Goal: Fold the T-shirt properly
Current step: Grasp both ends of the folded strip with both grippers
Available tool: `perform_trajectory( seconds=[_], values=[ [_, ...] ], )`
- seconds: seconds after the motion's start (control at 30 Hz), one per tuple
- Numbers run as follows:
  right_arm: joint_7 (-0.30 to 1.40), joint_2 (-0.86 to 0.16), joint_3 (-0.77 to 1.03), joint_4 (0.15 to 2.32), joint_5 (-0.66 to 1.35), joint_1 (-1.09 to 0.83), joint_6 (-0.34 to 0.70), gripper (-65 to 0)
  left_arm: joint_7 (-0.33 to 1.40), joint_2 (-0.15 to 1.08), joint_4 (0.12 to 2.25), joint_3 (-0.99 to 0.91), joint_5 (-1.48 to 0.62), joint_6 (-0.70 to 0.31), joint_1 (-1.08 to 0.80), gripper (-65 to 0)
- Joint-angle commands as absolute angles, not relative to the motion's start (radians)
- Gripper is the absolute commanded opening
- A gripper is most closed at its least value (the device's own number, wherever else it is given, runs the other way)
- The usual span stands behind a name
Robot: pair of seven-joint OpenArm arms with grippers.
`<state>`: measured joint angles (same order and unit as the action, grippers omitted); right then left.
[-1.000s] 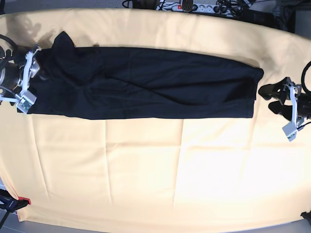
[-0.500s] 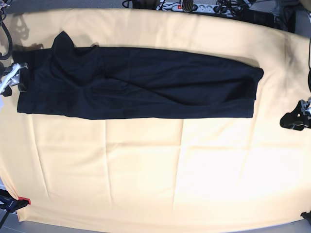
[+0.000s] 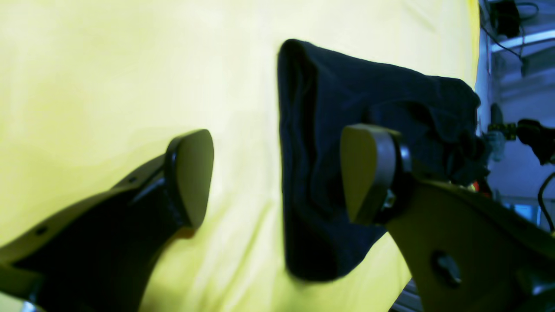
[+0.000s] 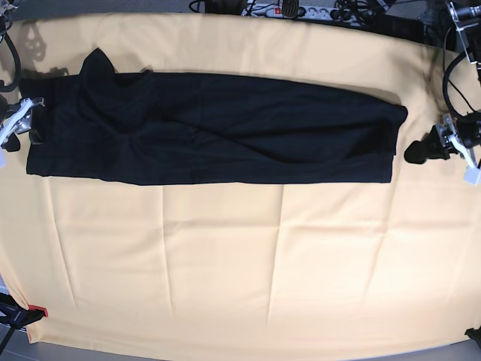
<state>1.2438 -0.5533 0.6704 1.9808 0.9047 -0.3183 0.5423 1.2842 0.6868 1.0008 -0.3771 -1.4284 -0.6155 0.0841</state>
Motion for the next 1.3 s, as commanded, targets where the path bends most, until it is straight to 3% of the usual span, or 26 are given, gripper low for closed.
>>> perform_trajectory(
  seconds=[0.0,0.57,1.27],
  values=[
    [1.222,-0.577,0.682,1.991,0.912,-0.310,0.543,-27.3,1.301,0.698,1.012,-0.356,-1.423,-0.620,0.095,-17.9],
    [1.206,-0.577,0.682,1.991,0.912,-0.309,0.542,-27.3,1.349,0.787,1.014,-0.175,-1.484,-0.621,0.094,-17.9],
    [1.196,-0.577,0.682,1.991,0.911,-0.305,0.542,-27.3,1.371,0.709,1.014,-0.012,-1.484,-0.635,0.095,-17.9]
  ],
)
